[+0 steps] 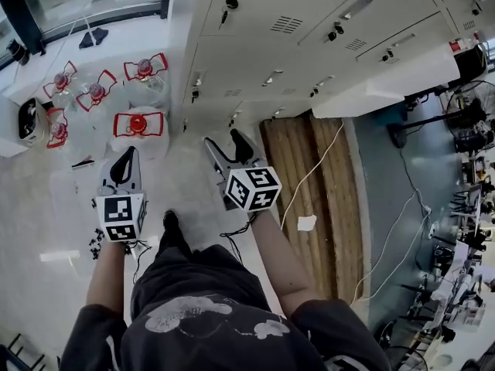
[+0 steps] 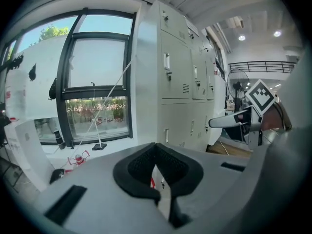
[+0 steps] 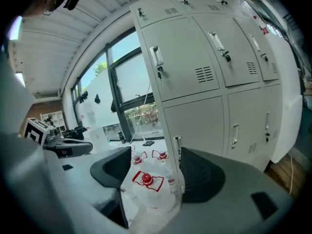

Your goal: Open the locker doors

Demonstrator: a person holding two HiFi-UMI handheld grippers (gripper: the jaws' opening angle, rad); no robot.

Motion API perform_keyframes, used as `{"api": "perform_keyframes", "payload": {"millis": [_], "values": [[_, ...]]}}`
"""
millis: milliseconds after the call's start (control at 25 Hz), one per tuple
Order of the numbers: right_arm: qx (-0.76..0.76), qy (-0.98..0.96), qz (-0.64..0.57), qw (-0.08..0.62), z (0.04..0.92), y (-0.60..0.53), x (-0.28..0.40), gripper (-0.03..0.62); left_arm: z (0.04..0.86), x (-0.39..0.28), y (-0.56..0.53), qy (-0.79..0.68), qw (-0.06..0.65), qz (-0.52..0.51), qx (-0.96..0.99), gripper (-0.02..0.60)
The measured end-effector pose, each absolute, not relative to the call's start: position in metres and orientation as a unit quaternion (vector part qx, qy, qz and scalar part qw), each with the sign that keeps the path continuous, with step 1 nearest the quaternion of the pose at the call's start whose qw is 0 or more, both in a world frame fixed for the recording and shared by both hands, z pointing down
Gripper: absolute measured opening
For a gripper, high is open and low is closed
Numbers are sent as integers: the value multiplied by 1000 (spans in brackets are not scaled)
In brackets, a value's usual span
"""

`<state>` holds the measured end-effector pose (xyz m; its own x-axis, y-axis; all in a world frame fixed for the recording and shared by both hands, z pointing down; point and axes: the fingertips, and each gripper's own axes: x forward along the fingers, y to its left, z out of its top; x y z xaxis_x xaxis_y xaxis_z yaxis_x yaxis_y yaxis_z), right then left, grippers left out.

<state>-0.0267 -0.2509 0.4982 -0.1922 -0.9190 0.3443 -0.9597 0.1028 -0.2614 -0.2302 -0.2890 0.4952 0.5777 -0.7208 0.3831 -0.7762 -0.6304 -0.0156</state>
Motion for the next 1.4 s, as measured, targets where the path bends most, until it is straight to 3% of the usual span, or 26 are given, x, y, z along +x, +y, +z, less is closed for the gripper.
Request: {"api": "perform_keyframes", "payload": {"millis": [920, 1400], "values": [[556, -808, 173, 92, 627, -383, -10, 322, 580, -188, -337, -475, 53, 222, 850, 9], [536, -828, 116, 117, 672, -443, -20, 322, 645, -186, -374, -500, 104, 198, 837, 9]]}}
